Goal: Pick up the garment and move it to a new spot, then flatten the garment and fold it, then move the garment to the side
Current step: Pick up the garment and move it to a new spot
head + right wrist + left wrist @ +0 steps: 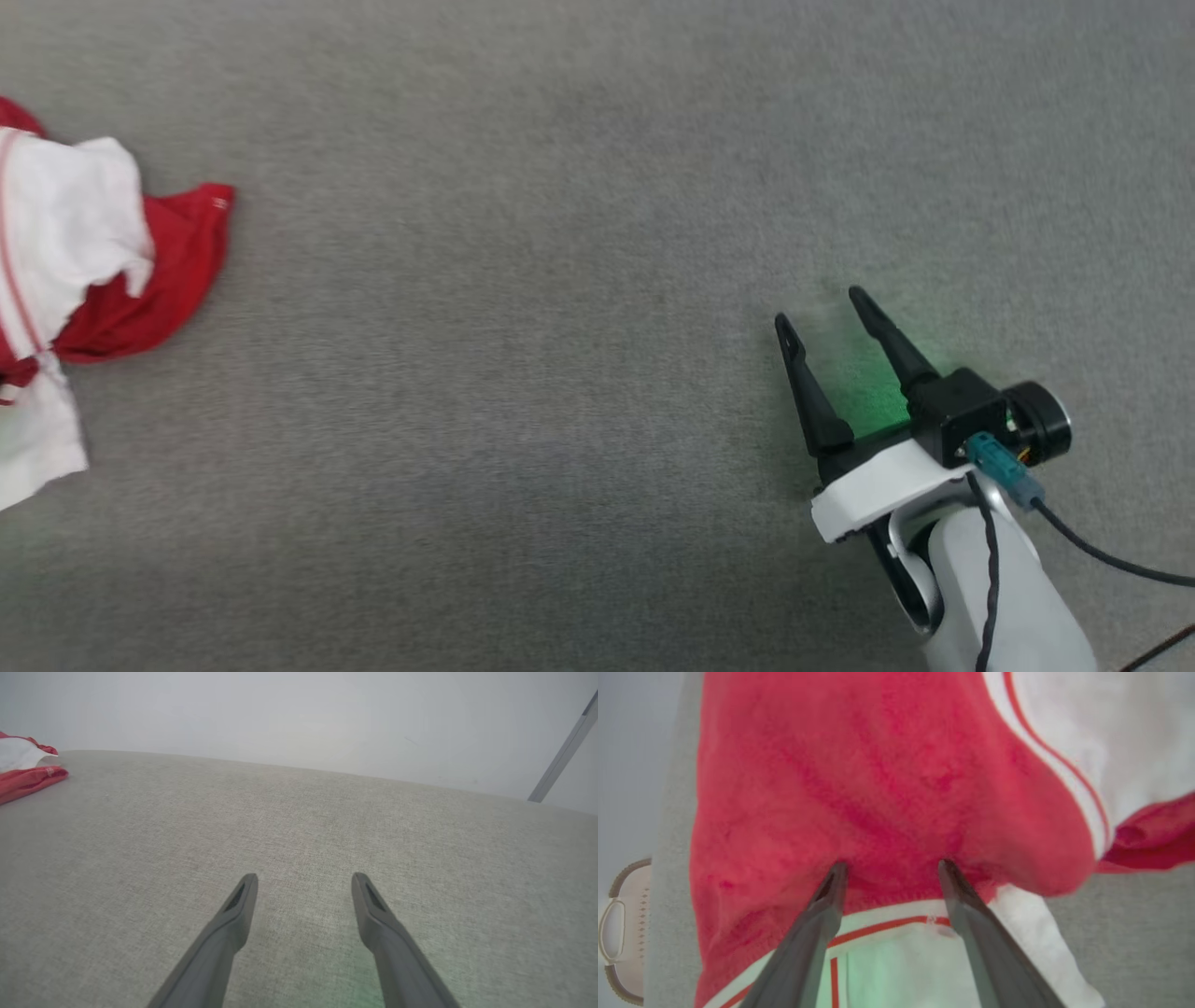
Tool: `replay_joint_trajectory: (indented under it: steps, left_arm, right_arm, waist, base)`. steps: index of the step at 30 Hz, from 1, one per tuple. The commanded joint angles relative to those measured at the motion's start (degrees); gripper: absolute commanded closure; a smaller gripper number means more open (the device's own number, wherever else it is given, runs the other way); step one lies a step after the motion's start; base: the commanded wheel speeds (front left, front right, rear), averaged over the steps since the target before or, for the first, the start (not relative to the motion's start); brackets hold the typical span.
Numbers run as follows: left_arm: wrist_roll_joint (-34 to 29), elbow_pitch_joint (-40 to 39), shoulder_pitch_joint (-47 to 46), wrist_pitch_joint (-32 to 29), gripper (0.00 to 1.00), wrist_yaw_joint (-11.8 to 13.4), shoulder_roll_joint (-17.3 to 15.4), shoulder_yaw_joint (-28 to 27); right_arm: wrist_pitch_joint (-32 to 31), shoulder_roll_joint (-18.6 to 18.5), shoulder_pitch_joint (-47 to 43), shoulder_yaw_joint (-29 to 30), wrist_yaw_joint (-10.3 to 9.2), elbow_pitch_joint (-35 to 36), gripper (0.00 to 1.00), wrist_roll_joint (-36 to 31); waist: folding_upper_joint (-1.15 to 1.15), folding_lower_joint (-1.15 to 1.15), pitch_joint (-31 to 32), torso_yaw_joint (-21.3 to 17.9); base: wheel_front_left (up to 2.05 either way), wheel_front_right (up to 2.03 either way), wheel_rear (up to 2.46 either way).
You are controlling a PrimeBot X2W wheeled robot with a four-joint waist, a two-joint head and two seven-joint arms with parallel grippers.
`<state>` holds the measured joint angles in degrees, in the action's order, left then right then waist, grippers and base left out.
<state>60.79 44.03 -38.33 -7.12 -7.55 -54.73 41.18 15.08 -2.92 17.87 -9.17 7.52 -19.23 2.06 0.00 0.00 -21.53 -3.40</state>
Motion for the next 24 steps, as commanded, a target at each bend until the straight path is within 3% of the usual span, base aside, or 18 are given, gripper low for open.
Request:
replay_joint_trajectory:
  steps: [1,8,9,10,11,19,24]
  left_arm:
    - [1.1,0.8,-1.4,-0.3,0.00,0.1,-0.8,1.7]
    - [3.2,4.7,-4.6,0.9,0.00,0.2,-1.1,6.1]
    - [3.3,4.9,-5.0,1.0,0.15,0.2,-0.9,7.1]
    - [3.8,5.2,-5.3,1.3,0.52,0.2,-0.6,7.8]
    - [4.3,5.4,-5.6,1.4,1.00,0.2,-0.4,8.4]
    - [5.6,6.3,-9.6,8.5,1.00,0.1,-0.9,12.3]
    - [7.6,3.0,-12.1,11.0,1.00,0.1,-0.8,14.6]
  right_arm:
    - [0.1,0.0,0.8,-0.2,-0.06,0.8,0.00,0.2]
    - [0.1,0.0,0.9,-0.6,-0.06,3.4,0.00,0.1]
    - [0.1,0.0,0.7,-0.6,-0.06,3.6,0.00,0.1]
    - [0.1,0.0,0.5,-0.6,-0.06,3.8,0.00,0.1]
    - [0.1,0.0,0.4,-0.7,-0.06,3.9,0.00,0.1]
    - [0.1,0.0,0.2,-0.9,-0.06,3.5,0.00,1.0]
    - [0.1,0.0,-0.4,-1.3,-0.06,2.0,0.00,2.2]
  waist:
    - [0.00,0.00,-3.3,-2.5]
    - [0.00,0.00,-6.3,-3.6]
    - [0.00,0.00,-6.5,-3.6]
    - [0.00,0.00,-6.6,-3.6]
    - [0.00,0.00,-6.6,-3.6]
    - [0.00,0.00,-3.1,-2.5]
    - [0.00,0.00,1.2,-1.8]
  base:
    - [0.00,0.00,0.00]
    - [0.00,0.00,0.00]
    - [0.00,0.00,0.00]
    - [0.00,0.00,0.00]
    - [0.00,0.00,0.00]
    - [0.00,0.00,0.00]
    - [0.00,0.00,0.00]
